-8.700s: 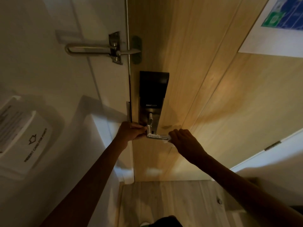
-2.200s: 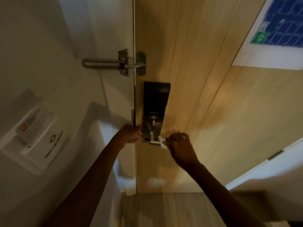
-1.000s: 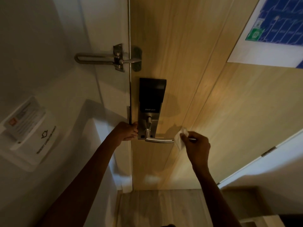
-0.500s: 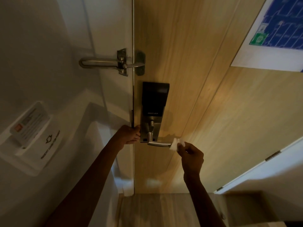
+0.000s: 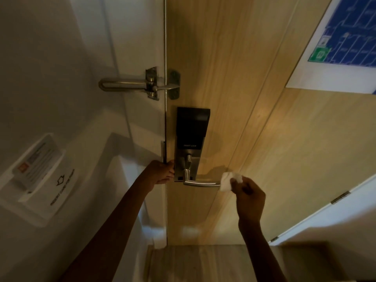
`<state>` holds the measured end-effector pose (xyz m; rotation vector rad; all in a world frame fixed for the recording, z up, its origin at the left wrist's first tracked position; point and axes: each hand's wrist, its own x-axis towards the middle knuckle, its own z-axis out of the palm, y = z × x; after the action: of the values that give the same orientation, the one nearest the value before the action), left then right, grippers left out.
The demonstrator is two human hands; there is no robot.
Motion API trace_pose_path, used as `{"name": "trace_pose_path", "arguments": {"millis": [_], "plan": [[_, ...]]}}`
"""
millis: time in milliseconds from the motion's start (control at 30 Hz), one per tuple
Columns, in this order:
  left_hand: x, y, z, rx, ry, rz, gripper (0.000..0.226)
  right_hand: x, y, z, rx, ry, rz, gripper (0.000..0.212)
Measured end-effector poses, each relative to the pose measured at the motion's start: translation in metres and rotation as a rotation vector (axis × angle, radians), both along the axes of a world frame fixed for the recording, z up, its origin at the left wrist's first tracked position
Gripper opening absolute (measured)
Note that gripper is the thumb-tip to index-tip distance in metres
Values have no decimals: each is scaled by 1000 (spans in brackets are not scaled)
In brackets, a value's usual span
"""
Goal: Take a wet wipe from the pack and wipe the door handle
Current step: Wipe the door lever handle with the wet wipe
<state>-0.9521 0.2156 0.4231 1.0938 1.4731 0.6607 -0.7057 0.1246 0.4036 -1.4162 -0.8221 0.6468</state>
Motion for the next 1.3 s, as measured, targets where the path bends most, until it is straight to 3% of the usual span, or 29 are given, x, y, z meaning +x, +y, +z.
{"name": "trace_pose_path", "arguments": {"millis": [100, 300, 633, 800, 933, 1033, 1200, 1300], "plan": [[-1, 0, -3, 7, -6, 5, 48, -1, 12, 11, 66, 36, -51, 29], [-1, 8, -11, -28, -39, 31, 38, -10, 6, -14, 3, -271, 13, 20], [0, 7, -10, -27, -29, 39, 36, -8, 5, -20, -135, 248, 115, 25], [1, 6, -8, -17, -13, 39, 46, -11, 0, -22, -109, 94, 42, 22], [1, 6, -9, -14, -14, 39, 46, -8, 7, -16, -134, 192, 94, 20], [0, 7, -9, -14, -7, 39, 45, -7, 3, -16, -117, 26, 83, 18], [1, 6, -8, -23, 1, 29, 49, -13, 1, -17, 140, -523, 72, 9], [0, 5, -7, -11, -9, 29, 50, -30, 7, -25, 130, -759, 80, 13]]}}
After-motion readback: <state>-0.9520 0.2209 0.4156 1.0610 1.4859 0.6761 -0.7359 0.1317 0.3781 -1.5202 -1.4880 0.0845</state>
